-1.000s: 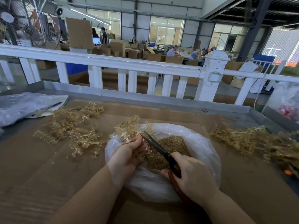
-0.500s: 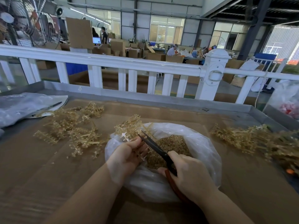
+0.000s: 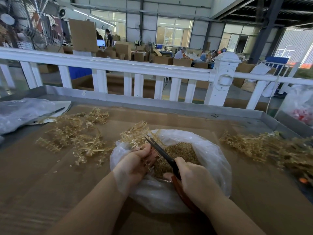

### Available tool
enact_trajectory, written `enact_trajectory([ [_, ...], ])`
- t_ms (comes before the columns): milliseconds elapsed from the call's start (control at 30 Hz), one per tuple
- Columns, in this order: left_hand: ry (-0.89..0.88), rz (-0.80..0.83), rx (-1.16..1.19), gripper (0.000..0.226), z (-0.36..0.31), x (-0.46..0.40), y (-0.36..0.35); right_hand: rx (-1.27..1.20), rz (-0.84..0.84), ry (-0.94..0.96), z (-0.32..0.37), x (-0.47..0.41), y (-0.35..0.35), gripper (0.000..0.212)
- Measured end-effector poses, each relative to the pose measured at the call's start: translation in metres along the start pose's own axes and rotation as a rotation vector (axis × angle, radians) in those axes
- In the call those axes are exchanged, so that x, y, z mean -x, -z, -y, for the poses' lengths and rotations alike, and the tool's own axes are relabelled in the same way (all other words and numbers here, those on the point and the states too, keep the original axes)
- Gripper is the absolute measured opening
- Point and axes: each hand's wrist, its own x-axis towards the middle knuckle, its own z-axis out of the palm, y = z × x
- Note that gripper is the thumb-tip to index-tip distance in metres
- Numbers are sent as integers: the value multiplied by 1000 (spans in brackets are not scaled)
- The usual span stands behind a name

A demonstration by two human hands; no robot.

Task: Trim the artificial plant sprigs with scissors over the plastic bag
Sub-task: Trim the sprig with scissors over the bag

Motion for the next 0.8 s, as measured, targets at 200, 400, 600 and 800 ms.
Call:
enact_trajectory([
  [200,-19,13,4,14,0,2,-2,29,-11,8,-1,0,-1,42],
  [400,-45,44,-37,18,1,3,0,-22,-34,4,0,2,0,40],
  [600,-75,84,-107,22,3,-2,3,-31,-23,2,0,0,-2,41],
  [800,-71,40,-103,16,3,-5,4,-10,-22,11,-1,-2,-4,41],
])
